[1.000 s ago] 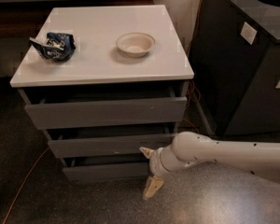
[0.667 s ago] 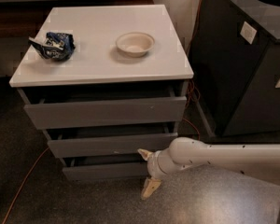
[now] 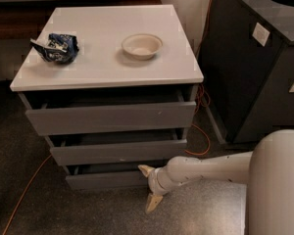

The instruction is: Open bottom drawer

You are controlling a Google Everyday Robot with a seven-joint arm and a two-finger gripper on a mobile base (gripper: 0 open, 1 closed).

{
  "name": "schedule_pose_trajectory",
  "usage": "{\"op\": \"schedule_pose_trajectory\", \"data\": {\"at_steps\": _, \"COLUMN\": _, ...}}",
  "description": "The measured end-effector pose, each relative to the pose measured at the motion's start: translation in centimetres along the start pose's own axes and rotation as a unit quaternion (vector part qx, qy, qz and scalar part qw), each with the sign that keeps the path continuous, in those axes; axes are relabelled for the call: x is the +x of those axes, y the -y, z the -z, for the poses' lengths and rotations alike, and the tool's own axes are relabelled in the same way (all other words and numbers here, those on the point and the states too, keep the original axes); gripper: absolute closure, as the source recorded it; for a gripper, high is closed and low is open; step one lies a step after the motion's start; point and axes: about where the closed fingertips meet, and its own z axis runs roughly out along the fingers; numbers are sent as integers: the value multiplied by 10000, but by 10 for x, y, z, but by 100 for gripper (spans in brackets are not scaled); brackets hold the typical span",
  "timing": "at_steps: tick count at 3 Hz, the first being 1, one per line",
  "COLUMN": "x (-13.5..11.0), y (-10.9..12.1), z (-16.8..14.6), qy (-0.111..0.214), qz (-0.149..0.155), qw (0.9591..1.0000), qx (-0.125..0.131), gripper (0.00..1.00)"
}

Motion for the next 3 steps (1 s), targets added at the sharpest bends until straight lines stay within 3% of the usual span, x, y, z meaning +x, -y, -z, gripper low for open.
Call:
{"op": "schedule_pose_trajectory", "data": {"at_steps": 1, "x": 21, "y": -3, "z": -57, "qy": -12, "qz": 352, "qw": 9994, "qx": 27, "gripper": 0}}
{"op": "schedule_pose_trajectory", "data": {"at_steps": 3, "x": 36, "y": -5, "z": -74, "qy": -19, "qz": 300, "qw": 9995, "qx": -57, "gripper": 0}}
